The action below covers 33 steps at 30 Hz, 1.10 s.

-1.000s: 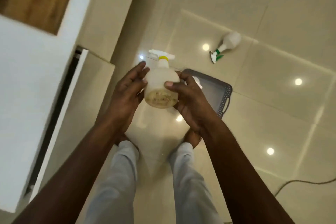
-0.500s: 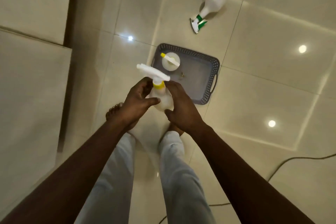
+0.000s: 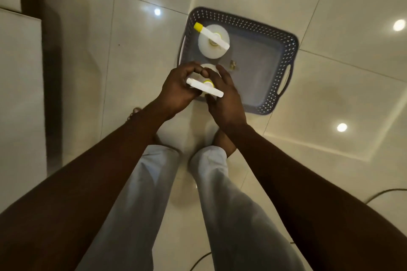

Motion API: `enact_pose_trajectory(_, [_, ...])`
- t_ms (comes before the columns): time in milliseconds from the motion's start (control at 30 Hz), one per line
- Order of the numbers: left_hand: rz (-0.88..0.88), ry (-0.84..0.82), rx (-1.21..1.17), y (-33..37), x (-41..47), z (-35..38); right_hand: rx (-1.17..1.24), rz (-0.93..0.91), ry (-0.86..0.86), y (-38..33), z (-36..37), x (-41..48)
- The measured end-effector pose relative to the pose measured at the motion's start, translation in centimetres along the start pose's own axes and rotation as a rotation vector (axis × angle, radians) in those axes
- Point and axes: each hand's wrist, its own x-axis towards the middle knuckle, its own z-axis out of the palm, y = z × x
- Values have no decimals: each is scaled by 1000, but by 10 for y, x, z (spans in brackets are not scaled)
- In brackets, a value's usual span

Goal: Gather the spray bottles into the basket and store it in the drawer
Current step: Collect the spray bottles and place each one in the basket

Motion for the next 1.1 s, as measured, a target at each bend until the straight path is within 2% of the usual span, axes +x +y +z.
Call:
enact_pose_trajectory(300, [-27, 5, 38, -32, 29, 6, -18, 7, -67, 25, 21, 31])
enact_pose_trajectory(633, [-131, 33, 48, -27, 33, 1, -25, 43, -90, 31, 13, 33])
enact_pose_trajectory(867, [-271, 180, -21, 17, 29, -52, -34, 107, -45, 36, -61, -1])
enact_pose_trajectory(1100, [-262, 243, 1, 133, 63, -97, -52, 134, 111, 8, -172, 2])
